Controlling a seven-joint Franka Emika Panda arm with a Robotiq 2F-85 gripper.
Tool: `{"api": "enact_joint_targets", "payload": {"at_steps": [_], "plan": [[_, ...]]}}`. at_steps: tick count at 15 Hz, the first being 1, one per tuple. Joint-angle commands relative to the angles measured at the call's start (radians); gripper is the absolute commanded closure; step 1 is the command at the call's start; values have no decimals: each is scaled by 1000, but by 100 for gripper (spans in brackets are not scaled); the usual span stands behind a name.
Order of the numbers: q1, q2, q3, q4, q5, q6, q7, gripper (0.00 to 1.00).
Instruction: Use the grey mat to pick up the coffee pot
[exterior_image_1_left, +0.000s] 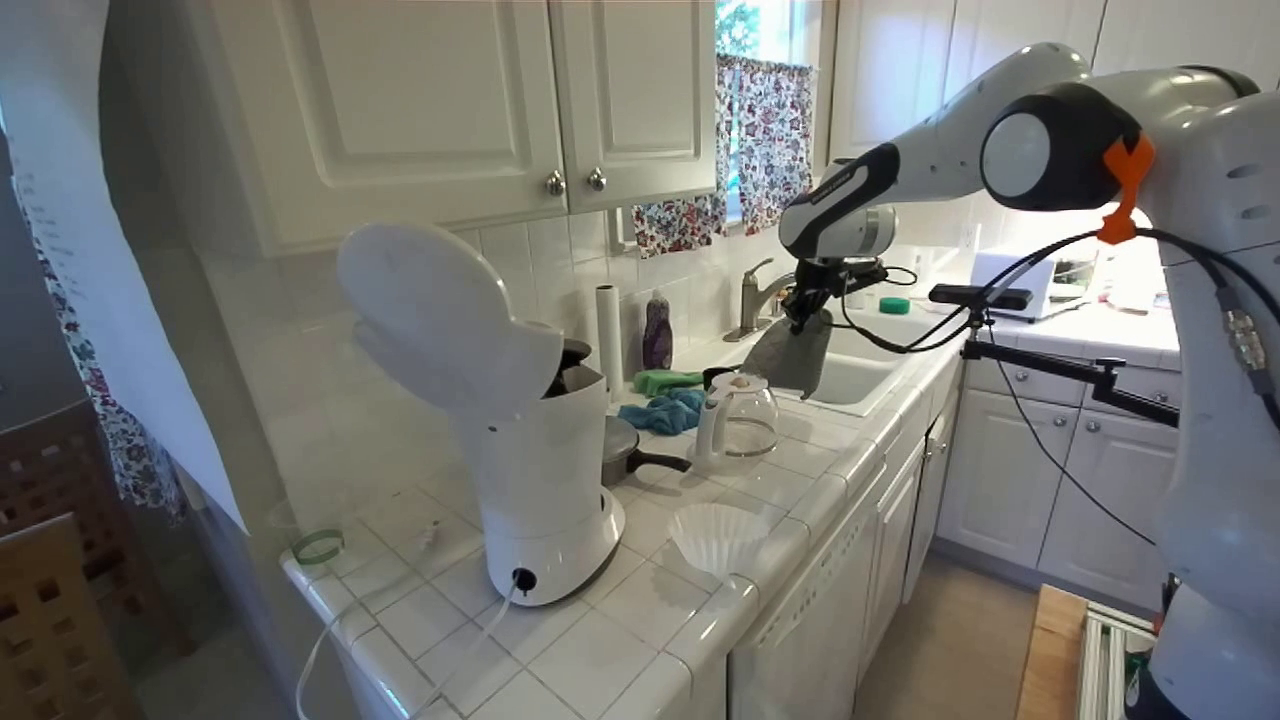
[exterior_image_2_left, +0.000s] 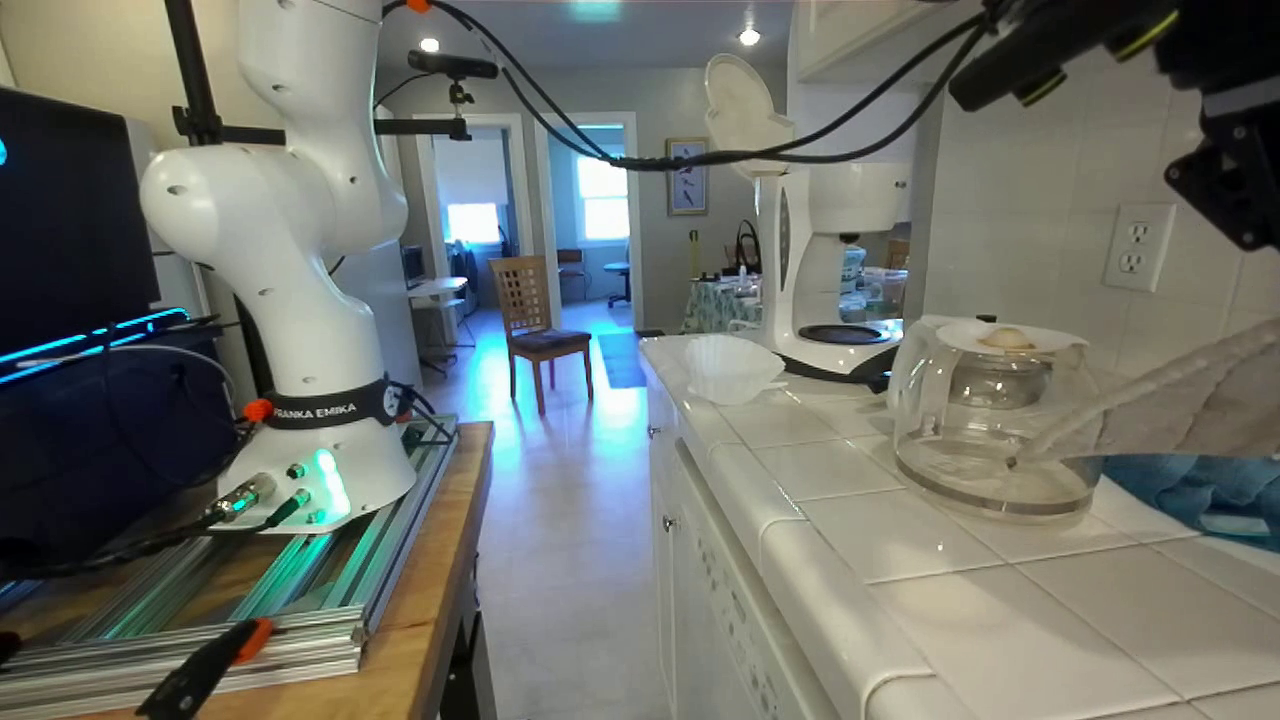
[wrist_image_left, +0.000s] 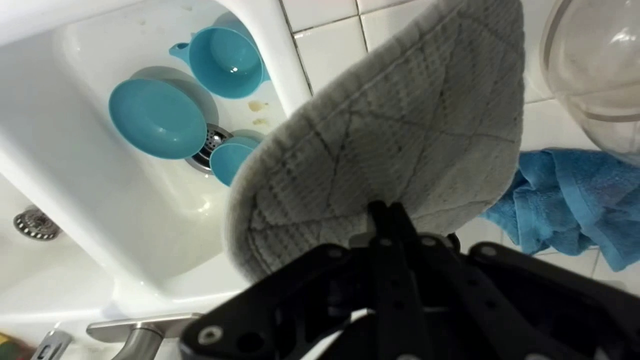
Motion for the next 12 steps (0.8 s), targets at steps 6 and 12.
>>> {"api": "enact_joint_targets", "payload": {"at_steps": [6,12], "plan": [[93,-189,-33,-159,-79,123,17,100],[164,-255,-31,-211,-127,159,32,100]]}}
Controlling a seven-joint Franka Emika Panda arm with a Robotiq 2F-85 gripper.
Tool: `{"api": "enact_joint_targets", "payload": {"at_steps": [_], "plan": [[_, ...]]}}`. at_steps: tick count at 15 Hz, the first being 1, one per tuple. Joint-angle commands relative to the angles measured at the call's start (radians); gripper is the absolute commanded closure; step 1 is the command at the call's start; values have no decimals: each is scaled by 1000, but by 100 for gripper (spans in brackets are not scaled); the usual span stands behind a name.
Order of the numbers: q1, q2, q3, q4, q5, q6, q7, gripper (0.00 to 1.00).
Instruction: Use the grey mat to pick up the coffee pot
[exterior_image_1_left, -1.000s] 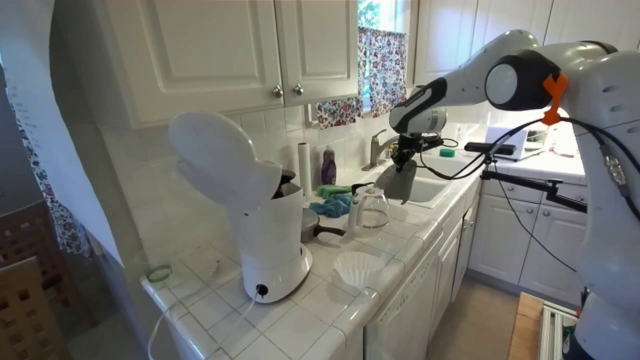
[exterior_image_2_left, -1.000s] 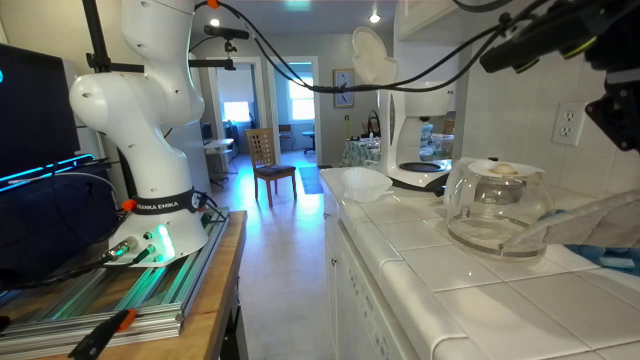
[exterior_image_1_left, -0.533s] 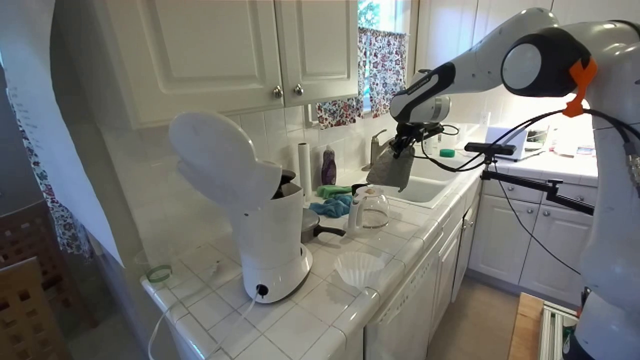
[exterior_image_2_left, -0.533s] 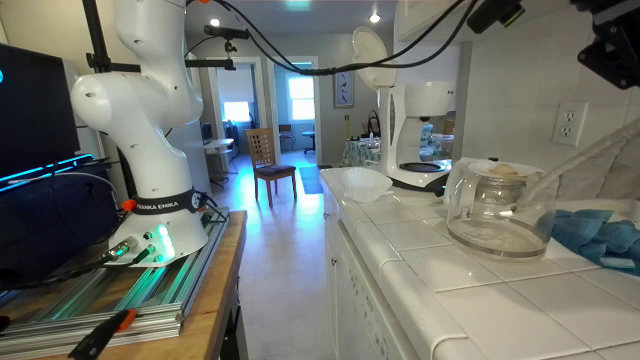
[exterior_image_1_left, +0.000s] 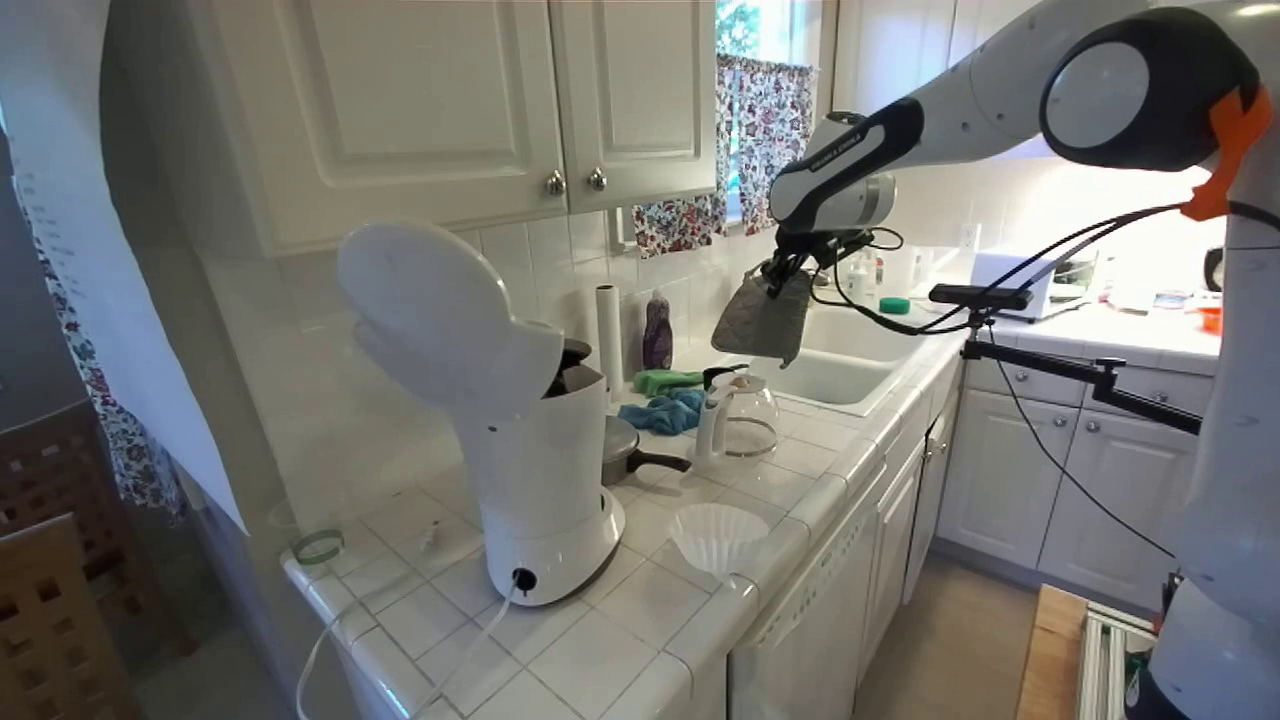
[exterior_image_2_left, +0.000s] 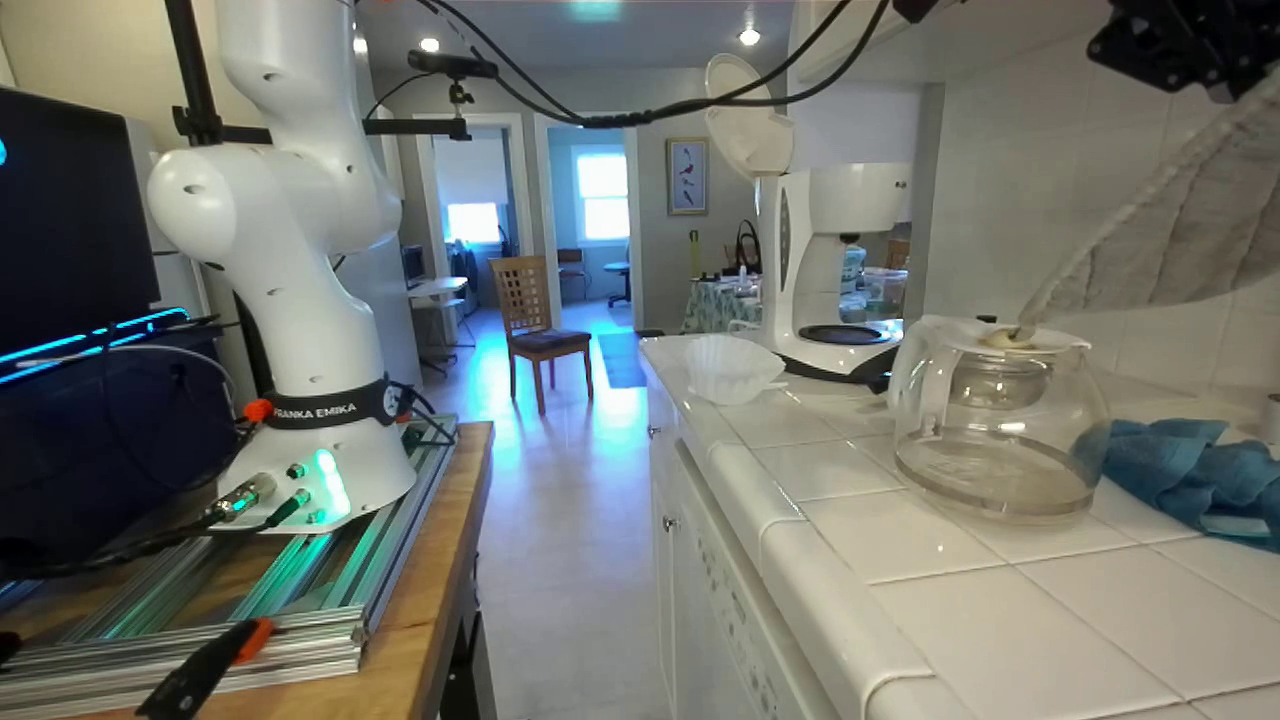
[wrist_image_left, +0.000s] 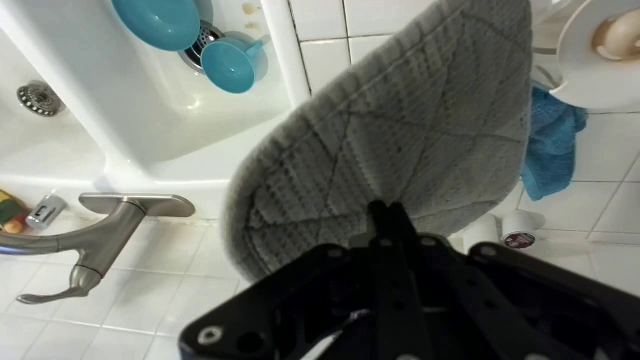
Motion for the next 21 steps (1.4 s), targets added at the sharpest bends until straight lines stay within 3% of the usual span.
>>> {"api": "enact_joint_targets", "payload": {"at_steps": [1,15,21], "plan": [[51,-59,-12,-67,-59,32,39,100],[204,-70,11,-125,-233,17,168,100],[269,-82,3,-173,-390,-11,336,100]]}}
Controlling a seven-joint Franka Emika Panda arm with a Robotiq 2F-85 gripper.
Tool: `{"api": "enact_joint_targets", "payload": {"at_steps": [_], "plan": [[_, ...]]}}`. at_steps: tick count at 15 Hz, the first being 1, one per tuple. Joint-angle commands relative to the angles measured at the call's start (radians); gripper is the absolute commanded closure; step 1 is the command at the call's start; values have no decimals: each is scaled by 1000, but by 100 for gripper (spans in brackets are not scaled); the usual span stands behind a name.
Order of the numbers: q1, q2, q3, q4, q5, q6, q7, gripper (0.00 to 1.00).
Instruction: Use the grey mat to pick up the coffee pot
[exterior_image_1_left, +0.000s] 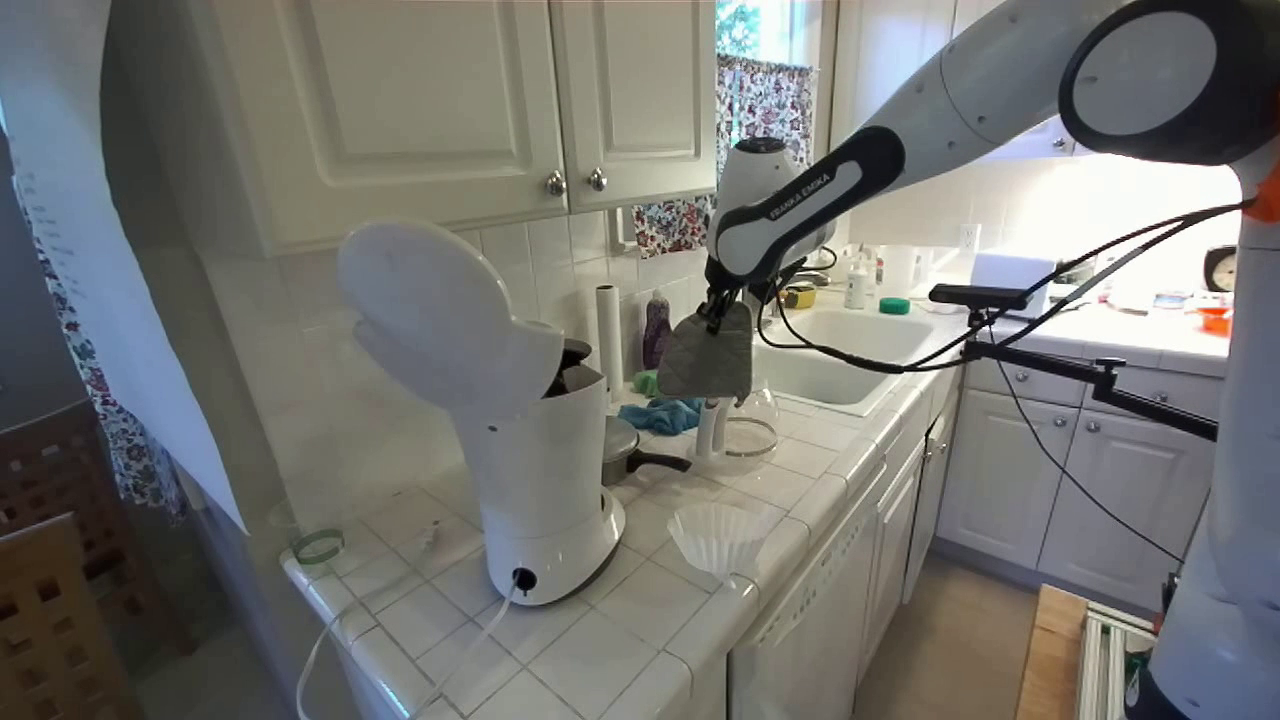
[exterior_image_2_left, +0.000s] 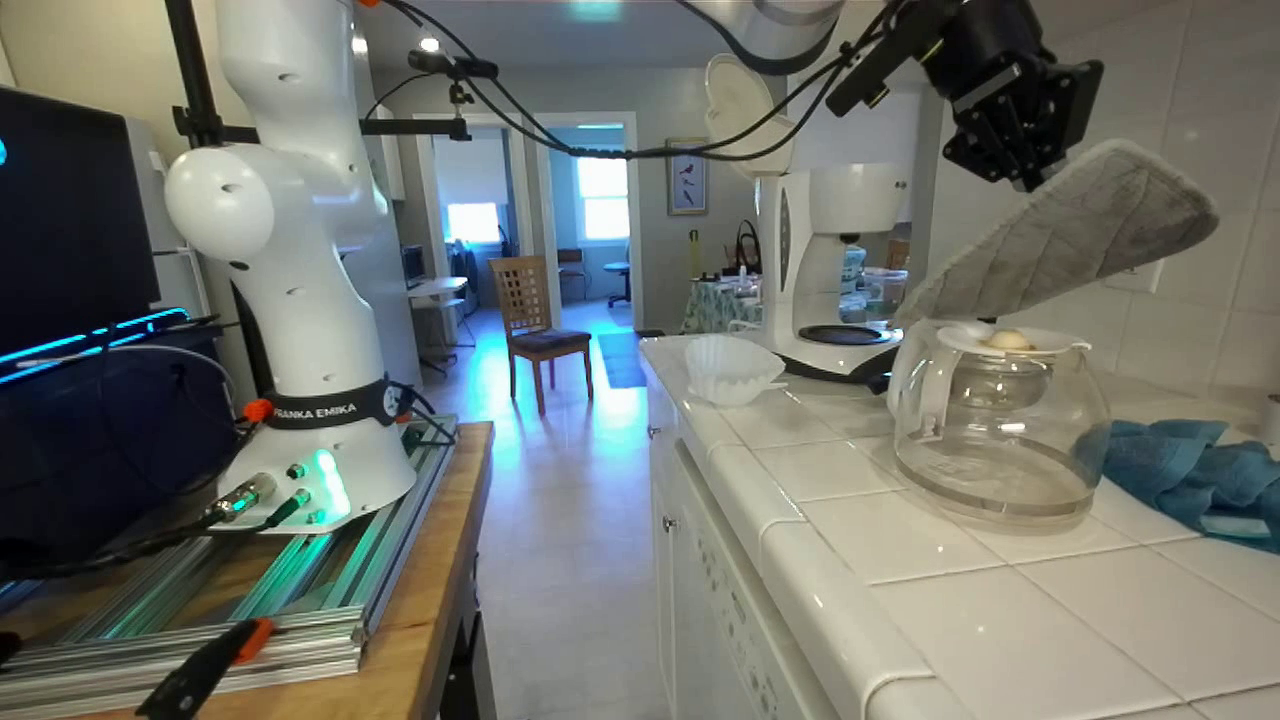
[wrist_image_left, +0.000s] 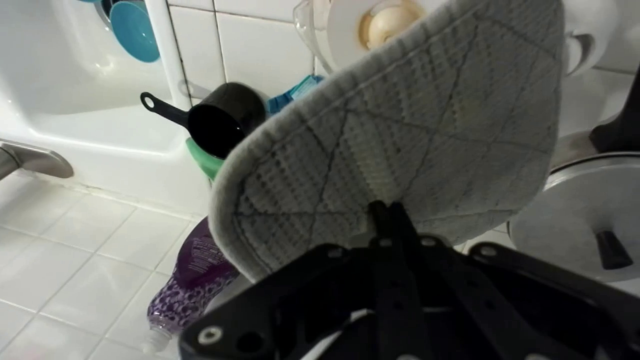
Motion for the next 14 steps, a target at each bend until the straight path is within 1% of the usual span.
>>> {"api": "enact_joint_targets", "payload": {"at_steps": [1,5,9,14], "plan": [[35,-46,-9,-62,-115,-20,124,100],[57,-58,-3,-100,-191,-17,193,100],[73,-55,4,-128,-241,-22,222,100],[87,-45,0,-158,-317,5,265,100]]}}
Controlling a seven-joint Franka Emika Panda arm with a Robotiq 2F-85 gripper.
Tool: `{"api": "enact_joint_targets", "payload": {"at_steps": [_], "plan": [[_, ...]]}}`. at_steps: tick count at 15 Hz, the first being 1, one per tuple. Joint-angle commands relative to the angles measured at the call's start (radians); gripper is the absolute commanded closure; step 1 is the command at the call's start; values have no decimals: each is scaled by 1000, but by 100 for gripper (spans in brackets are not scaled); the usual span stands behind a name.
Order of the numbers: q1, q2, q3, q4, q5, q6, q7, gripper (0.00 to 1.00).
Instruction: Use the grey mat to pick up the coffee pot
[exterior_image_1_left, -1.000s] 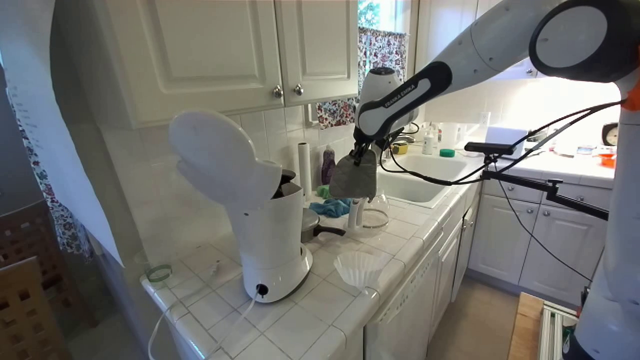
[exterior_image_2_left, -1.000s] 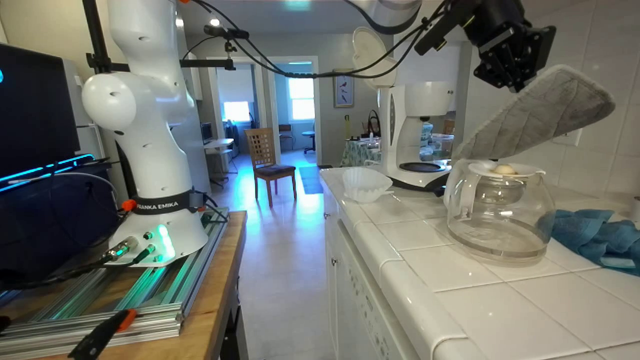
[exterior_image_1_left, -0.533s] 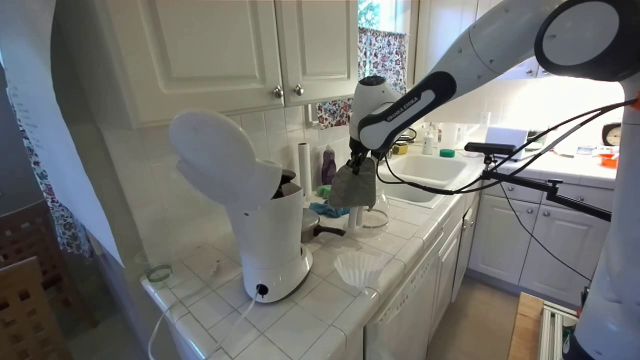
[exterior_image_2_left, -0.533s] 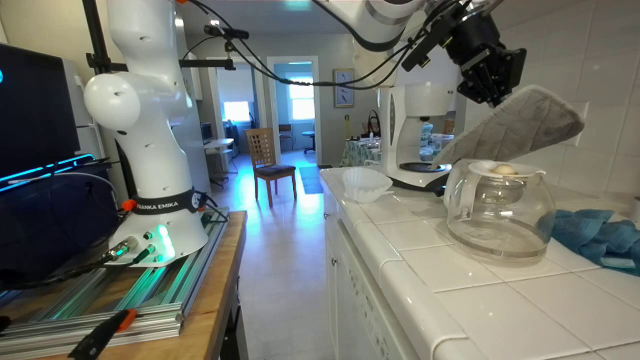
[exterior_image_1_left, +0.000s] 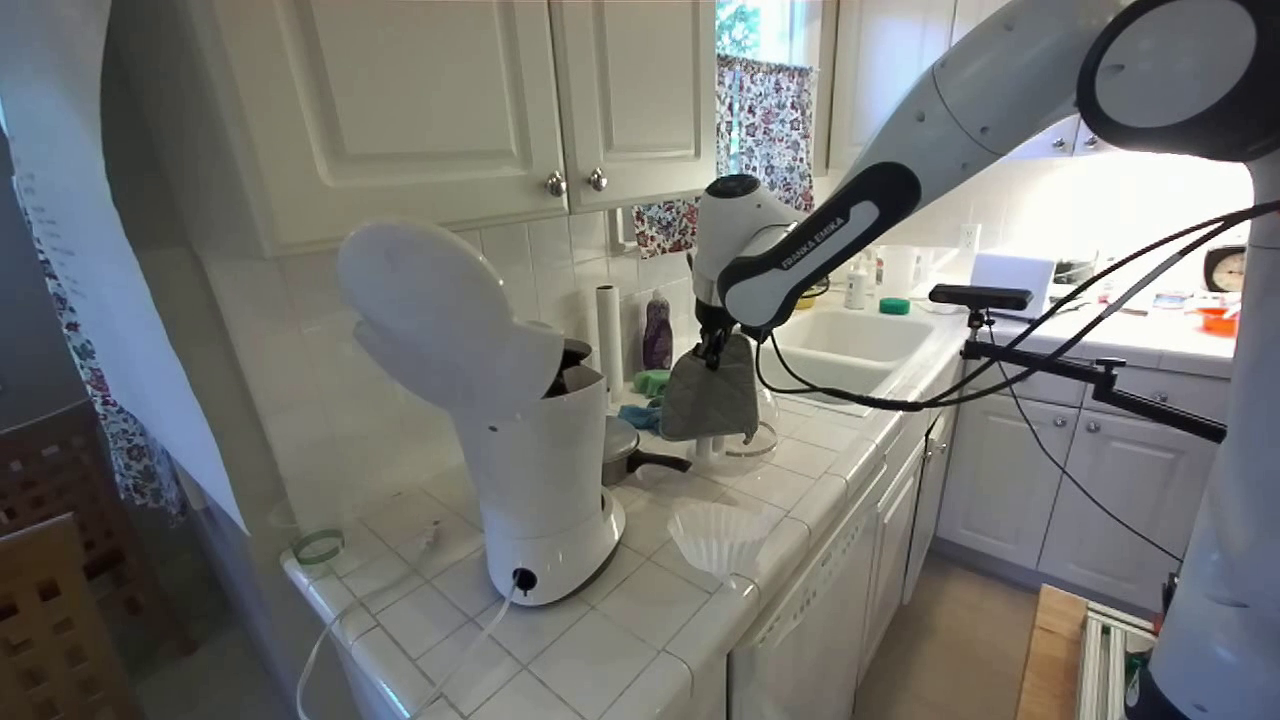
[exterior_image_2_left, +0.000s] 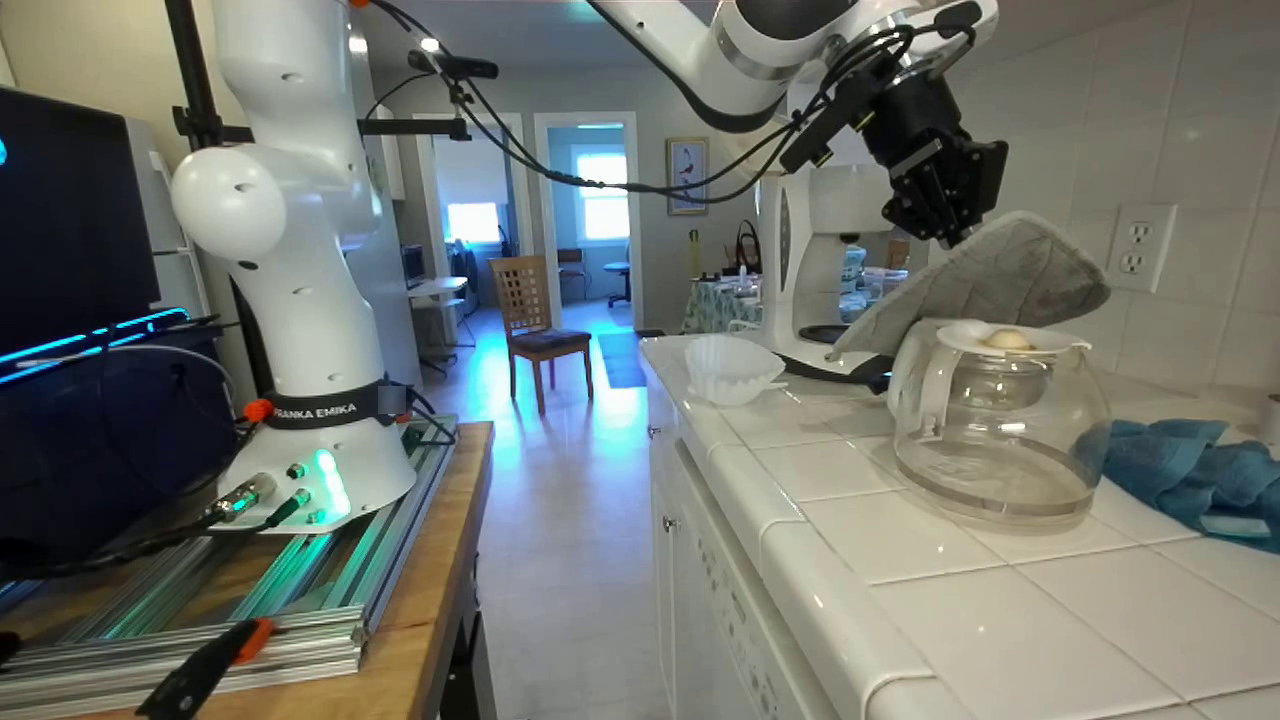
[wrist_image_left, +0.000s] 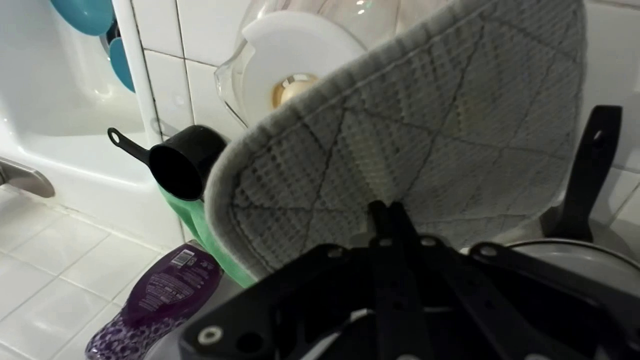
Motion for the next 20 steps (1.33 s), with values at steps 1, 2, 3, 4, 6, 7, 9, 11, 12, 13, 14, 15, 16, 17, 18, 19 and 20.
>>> {"api": "enact_joint_targets", "payload": {"at_steps": [1,2,3,4,6,7,9,11,12,13,14,15,16,17,18,19,20], "plan": [[11,-19,-3,-36,-89,13,66,100],[13,-17,-3,-38,-104,15,73,100],[14,-10,-2,-35,-115,17,81,100],[15,-6,0,-34,-122,14,82,100],[20,1,-1,-27,-146,14,103,100],[22,3,-2,-25,-162,18,117,100],[28,8,-3,-16,-207,27,155,100],[35,12,-4,-10,-265,37,203,100],[38,13,-3,-9,-298,40,227,100],[41,15,-2,-9,-329,42,249,100],[44,18,0,-9,-359,41,271,100],[47,23,1,-10,-388,38,289,100],[50,28,2,-10,-417,35,309,100],[52,33,4,-9,-443,32,327,100],[54,37,6,-9,-466,29,340,100],[57,42,8,-10,-491,28,354,100],[58,46,10,-10,-513,26,367,100]]}}
